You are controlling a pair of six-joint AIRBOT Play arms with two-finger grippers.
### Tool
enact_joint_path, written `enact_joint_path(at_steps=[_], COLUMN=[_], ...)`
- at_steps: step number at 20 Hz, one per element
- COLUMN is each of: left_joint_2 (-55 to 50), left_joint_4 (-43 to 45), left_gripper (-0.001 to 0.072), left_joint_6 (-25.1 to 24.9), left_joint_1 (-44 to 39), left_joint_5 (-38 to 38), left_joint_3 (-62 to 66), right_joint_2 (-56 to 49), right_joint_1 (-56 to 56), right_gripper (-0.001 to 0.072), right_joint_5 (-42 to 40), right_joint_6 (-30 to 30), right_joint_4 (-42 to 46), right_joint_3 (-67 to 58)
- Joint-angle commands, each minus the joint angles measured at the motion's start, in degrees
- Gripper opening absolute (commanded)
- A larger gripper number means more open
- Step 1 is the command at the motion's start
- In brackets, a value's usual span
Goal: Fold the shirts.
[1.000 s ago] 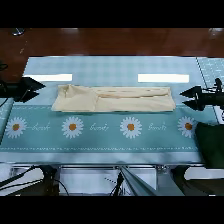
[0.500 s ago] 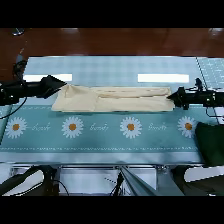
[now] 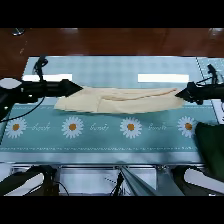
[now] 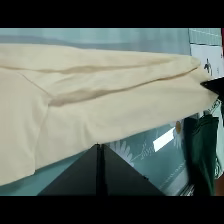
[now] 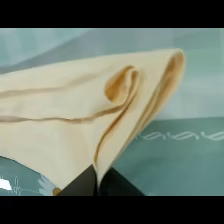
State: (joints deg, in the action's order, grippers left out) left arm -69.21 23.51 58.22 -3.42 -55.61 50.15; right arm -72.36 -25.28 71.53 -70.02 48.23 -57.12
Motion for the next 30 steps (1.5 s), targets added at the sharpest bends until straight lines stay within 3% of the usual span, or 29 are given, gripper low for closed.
enact_joint_path(at_steps=[1, 4, 7, 9, 14, 18, 21, 25, 30], left_joint_2=[-3.43, -11.80, -22.80, -29.57, -39.80, -42.32, -40.48, -31.95, -9.38], left_joint_4=[-1.20, 1.62, 10.32, 16.13, 16.39, 15.08, 15.15, 15.21, 15.82], left_gripper=[0.0016, 0.0016, 0.0016, 0.0016, 0.0016, 0.0018, 0.0018, 0.0018, 0.0018], left_joint_6=[-0.33, 1.66, 12.87, 20.92, 26.73, 26.47, 26.45, 24.37, 19.50], left_joint_1=[-12.52, -22.43, -29.92, -34.27, -45.68, -50.51, -44.26, -25.49, -4.28], left_joint_5=[9.68, 12.79, 11.54, 6.73, 2.71, -0.13, -1.57, -8.15, -9.18], left_joint_3=[2.69, 11.52, 23.71, 31.54, 41.48, 43.36, 43.50, 43.41, 34.27], right_joint_2=[17.70, 32.24, 43.47, 47.54, 49.79, 49.77, 49.77, 47.10, 32.11], right_joint_1=[-0.02, -0.02, -0.02, -0.02, 0.00, 0.00, 0.04, 3.63, 24.98], right_gripper=[0.0018, 0.0018, 0.0018, 0.0018, 0.0017, 0.0018, 0.0017, 0.0017, 0.0017], right_joint_5=[3.54, 6.38, 7.89, 10.29, 10.71, 9.90, 10.19, 9.62, -3.15], right_joint_6=[-3.32, -8.50, -13.44, -15.04, -15.65, -15.30, -15.30, -15.32, -15.47], right_joint_4=[6.38, 6.36, 5.90, 5.88, 1.62, 1.40, 1.16, -3.89, -5.14], right_joint_3=[6.12, 10.43, 11.65, 11.65, 11.61, 11.61, 11.58, 9.88, 1.33])
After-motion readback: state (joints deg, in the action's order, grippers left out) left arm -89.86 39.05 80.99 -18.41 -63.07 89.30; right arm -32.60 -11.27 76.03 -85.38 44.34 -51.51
